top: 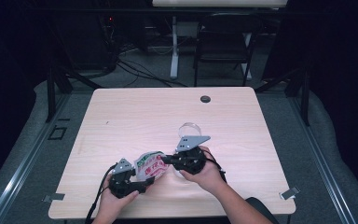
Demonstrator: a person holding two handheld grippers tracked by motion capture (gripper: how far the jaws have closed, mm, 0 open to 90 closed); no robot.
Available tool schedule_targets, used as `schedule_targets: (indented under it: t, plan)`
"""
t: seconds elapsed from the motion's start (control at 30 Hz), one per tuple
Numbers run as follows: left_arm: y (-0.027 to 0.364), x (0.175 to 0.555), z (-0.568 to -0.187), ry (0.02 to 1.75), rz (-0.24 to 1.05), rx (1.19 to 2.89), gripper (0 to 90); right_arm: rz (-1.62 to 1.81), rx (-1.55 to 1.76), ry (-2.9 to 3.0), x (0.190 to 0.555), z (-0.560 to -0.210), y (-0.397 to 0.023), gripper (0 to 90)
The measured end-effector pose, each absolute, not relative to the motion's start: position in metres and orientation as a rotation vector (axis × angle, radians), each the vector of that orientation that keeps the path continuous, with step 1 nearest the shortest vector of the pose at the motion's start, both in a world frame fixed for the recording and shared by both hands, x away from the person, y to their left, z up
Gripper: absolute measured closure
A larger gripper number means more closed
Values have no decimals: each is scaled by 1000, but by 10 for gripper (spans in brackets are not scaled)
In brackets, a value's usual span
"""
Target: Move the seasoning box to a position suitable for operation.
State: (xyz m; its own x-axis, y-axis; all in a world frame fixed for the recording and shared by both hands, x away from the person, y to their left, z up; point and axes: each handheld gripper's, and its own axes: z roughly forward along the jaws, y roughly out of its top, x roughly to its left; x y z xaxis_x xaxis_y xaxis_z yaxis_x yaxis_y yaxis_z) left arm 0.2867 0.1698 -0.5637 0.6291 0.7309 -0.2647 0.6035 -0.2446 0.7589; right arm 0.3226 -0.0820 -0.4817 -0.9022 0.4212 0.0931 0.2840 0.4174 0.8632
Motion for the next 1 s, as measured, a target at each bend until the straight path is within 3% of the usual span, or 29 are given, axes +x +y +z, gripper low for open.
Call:
schedule_targets:
  t: [0.43, 1.0]
  plan:
    - [159, 295, -573, 1069, 195, 2013, 241, 1481, 639, 2517, 319, -483, -84, 900]
    - [147, 300, -583, 1040, 231, 2120, 241, 1457, 664, 2507, 317, -485, -88, 897]
